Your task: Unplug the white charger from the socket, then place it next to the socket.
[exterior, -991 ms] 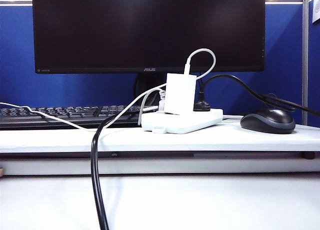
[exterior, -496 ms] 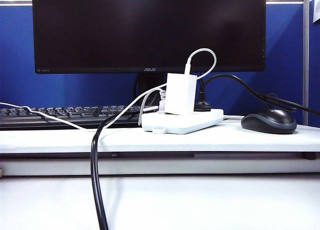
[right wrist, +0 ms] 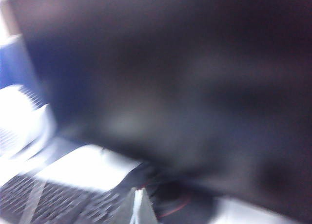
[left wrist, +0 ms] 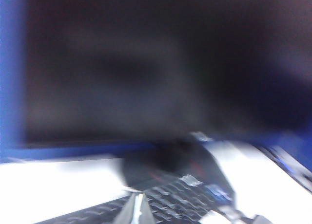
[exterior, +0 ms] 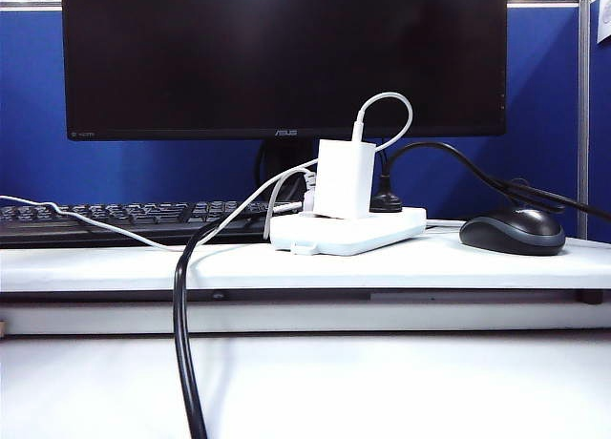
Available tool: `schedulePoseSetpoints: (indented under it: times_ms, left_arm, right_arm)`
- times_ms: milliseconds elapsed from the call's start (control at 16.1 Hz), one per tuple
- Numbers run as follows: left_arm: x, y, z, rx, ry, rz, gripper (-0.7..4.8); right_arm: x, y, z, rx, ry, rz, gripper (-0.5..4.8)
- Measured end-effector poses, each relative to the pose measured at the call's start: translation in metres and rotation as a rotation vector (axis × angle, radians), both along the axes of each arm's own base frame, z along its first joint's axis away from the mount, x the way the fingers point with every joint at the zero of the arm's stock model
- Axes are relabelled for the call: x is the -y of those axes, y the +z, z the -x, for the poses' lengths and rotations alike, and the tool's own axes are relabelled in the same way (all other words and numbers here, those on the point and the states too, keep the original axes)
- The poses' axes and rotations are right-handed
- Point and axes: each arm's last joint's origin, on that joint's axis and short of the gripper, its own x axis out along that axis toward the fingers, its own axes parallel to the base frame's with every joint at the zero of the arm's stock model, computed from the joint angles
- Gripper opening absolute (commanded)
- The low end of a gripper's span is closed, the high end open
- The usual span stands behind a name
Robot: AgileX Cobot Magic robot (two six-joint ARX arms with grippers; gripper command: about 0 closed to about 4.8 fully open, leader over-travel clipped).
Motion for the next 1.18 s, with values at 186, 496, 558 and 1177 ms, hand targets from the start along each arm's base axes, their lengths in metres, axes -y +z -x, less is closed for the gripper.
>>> schedulePoseSetpoints:
  times_ms: [186,496,558,1177]
  left_arm:
    - [0.02,0.001,-0.051,-0.09,-0.268,-0.003,-0.05]
    - [0.062,-0.009,-0.06,-0.1,-0.397,-0.066,-0.05]
    - [0.067,-0.009,-0.058,-0.087,-0.41,-0.078,-0.05]
    - [0.093,-0.032,-0.068,-0.146,-0.445,-0.177,-0.05]
  right_arm:
    - [-0.018,-0.002,-0.023,-0.065,0.144,0.016,-0.01]
    - [-0.051,-0.033,-0.017,-0.209,0.317,0.233,-0.01]
    - [-0.053,-0.042,-0.015,-0.276,0.328,0.275,-0.01]
    - [-0.116,-0.117,-0.033,-0.566,0.462,0.56,2.85]
